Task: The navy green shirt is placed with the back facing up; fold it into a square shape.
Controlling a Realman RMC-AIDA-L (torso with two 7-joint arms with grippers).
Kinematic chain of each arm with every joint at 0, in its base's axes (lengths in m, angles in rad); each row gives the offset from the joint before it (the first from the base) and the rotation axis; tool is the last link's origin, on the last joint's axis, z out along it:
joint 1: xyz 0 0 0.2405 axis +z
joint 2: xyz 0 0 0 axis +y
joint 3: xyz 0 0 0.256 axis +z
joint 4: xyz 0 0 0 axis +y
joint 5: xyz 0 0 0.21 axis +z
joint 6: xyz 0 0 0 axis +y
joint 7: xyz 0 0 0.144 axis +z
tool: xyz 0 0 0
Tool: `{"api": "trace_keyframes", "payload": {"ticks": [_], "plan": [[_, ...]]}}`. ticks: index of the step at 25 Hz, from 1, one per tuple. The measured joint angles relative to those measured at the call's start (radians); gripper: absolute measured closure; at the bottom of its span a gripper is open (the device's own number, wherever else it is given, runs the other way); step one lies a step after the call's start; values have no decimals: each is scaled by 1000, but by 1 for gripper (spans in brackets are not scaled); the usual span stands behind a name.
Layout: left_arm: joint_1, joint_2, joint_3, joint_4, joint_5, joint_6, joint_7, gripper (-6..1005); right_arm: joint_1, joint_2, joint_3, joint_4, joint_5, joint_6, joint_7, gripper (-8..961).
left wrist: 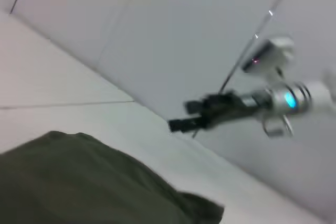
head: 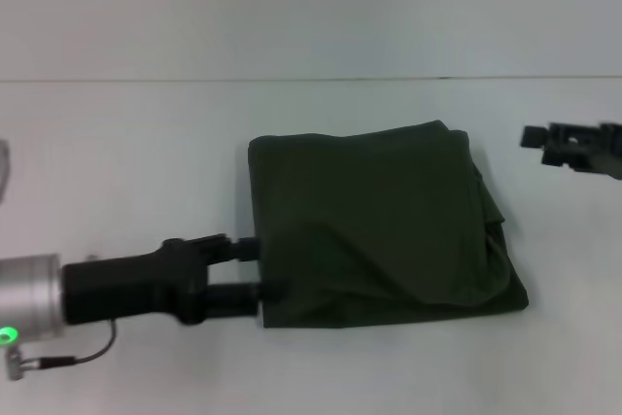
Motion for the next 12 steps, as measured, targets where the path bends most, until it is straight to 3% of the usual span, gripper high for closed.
{"api": "trace_keyframes", "payload": {"ticks": [5, 12], "plan": [[28, -1, 21, 23, 47, 45, 162, 134, 142, -9, -2, 11, -222, 109, 187, 201], [45, -5, 23, 16, 102, 45, 367, 133, 239, 17, -95, 45, -343, 257, 313, 220]]}}
